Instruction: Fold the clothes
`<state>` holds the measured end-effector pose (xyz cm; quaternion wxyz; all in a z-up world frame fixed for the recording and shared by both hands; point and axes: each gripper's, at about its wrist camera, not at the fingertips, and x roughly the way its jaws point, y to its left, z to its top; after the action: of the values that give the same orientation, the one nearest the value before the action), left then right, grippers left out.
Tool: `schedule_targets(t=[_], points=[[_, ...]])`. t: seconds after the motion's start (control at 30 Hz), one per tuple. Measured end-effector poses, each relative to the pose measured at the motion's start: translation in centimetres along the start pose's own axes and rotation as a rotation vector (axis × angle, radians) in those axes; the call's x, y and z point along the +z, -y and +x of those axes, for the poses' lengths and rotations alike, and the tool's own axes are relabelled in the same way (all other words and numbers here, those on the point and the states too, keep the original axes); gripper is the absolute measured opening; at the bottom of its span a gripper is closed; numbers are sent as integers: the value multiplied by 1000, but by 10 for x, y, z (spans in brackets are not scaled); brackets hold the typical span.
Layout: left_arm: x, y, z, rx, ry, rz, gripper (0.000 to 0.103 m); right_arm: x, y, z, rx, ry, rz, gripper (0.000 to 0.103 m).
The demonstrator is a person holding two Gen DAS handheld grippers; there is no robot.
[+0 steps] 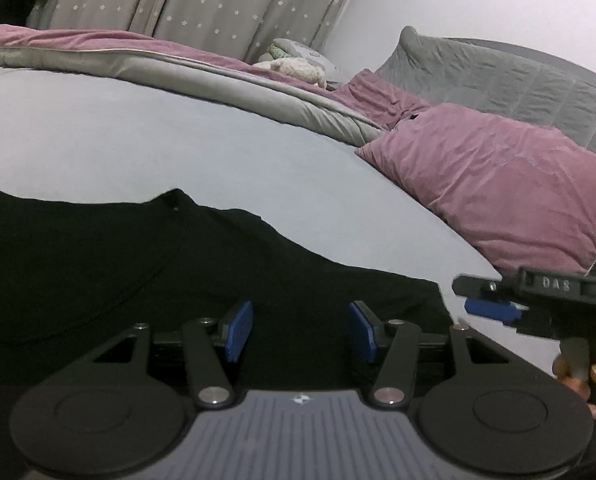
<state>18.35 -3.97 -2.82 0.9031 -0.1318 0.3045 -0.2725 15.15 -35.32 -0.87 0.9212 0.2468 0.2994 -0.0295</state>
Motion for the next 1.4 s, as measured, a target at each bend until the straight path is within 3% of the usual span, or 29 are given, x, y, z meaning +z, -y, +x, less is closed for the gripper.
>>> schedule_targets(t=[0.53, 0.9, 1.0, 1.1, 1.17, 1.27, 1.4], points=[[-43, 37, -89, 42, -105, 49, 52, -61, -6, -93, 96, -120, 110, 52], [-70, 83, -102, 74, -164, 103, 50, -98, -6, -137, 175, -193, 159, 53], [-80, 92, -94, 106, -189, 133, 44, -112, 3, -139, 253, -230, 219, 53], [-91, 96, -87, 159, -191, 151, 31, -119, 6, -134, 332, -286, 302, 53], [-93, 94, -87, 182, -176, 152, 10, -120, 7, -133, 387, -319, 345, 53], [-90, 79, -91, 133, -148, 51, 3, -121, 5, -133, 431, -354, 364, 54], [-90, 43, -100, -12, -113, -203, 3, -127, 8, -123, 488, -385, 444, 56]])
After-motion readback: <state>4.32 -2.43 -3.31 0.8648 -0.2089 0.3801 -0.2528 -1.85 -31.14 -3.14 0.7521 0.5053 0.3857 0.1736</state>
